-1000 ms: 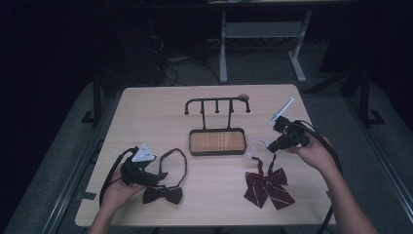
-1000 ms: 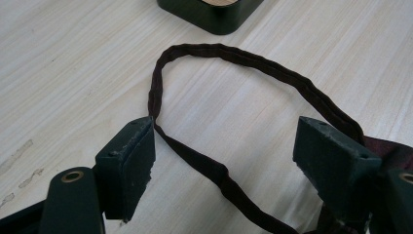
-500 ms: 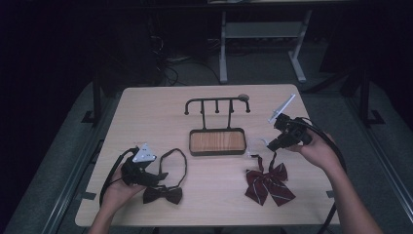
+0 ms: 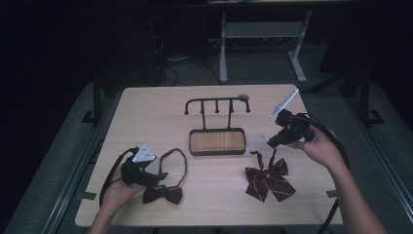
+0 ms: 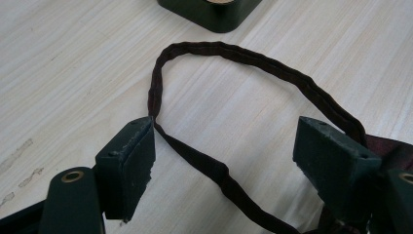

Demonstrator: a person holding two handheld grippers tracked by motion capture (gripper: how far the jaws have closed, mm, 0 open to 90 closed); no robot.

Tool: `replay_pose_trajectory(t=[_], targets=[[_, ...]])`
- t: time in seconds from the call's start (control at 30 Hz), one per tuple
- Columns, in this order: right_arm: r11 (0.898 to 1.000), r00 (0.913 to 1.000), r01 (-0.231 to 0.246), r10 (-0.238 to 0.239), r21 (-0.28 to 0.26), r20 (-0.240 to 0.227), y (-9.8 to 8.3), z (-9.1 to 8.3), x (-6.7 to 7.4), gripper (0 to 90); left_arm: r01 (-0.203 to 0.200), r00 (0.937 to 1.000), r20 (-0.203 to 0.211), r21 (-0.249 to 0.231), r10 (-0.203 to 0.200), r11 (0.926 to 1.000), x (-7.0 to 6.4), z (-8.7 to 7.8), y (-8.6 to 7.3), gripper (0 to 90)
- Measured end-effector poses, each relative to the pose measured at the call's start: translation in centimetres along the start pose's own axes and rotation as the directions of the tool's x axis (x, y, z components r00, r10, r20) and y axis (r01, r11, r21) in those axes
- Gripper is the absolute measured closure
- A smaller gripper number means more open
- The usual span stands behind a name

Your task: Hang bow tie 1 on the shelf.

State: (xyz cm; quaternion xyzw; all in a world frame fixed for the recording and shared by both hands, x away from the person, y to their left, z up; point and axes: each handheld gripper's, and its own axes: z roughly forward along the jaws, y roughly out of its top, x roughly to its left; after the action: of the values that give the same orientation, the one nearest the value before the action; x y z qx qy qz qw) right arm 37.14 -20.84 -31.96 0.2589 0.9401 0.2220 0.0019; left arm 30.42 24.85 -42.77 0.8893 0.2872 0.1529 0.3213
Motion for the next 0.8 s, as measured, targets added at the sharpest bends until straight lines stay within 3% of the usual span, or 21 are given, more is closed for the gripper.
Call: replay_pose_trajectory(t=[0.13, 0.8], targets=[[1.000, 0.9999, 0.015, -0.015, -0.021, -0.004, 0.4, -0.8, 0.4, 87.2, 0.002, 1.0000, 0.000, -0.004, -0.002, 1.0000, 0.0, 0.0, 0.0, 23.8], [0.999, 0.9987, 0.049, -0.048, -0.024, 0.017, 2.3, -2.8, 0.9, 87.2, 0.006, 1.0000, -0.005, -0.013, -0.006, 0.9999, 0.1, -0.1, 0.0, 23.9]])
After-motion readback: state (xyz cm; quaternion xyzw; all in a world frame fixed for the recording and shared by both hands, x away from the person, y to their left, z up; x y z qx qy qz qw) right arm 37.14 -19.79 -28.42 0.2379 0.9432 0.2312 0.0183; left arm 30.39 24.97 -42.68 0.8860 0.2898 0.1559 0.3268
